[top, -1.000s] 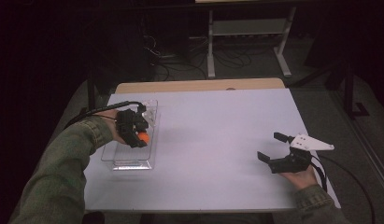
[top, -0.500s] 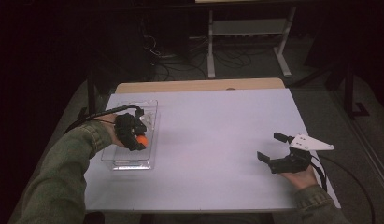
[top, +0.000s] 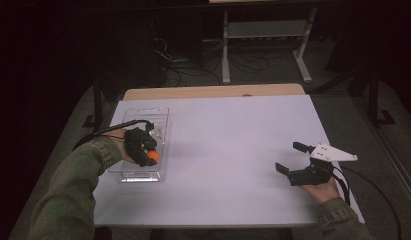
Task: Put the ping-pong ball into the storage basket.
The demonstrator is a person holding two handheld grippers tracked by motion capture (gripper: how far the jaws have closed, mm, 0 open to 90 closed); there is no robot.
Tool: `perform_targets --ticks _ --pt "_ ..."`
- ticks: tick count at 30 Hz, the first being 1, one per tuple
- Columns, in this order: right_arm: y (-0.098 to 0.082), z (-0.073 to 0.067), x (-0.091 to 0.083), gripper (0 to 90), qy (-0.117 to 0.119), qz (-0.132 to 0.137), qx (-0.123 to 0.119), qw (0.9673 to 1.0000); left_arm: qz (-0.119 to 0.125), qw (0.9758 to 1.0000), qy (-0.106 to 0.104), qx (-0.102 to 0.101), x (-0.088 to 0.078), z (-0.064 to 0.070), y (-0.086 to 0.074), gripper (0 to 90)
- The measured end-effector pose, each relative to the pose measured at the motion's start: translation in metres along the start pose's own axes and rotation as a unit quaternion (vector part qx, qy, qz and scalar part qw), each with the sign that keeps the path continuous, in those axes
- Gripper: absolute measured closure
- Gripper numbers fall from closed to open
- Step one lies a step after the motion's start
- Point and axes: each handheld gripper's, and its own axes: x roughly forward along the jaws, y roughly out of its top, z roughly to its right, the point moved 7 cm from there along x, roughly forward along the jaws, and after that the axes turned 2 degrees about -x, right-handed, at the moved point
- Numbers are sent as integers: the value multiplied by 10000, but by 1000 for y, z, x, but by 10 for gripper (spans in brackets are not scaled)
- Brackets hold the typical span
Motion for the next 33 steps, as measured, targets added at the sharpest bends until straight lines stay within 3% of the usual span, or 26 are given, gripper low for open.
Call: perform_targets --ticks 16,33 --pt "0 0 0 0 4 -19 -14 10000 58 9996 -175 -235 15 0 -5 500" --pt "-1 1 -1 0 -15 -29 0 10000 -23 9991 -245 -348 36 -7 -8 499"
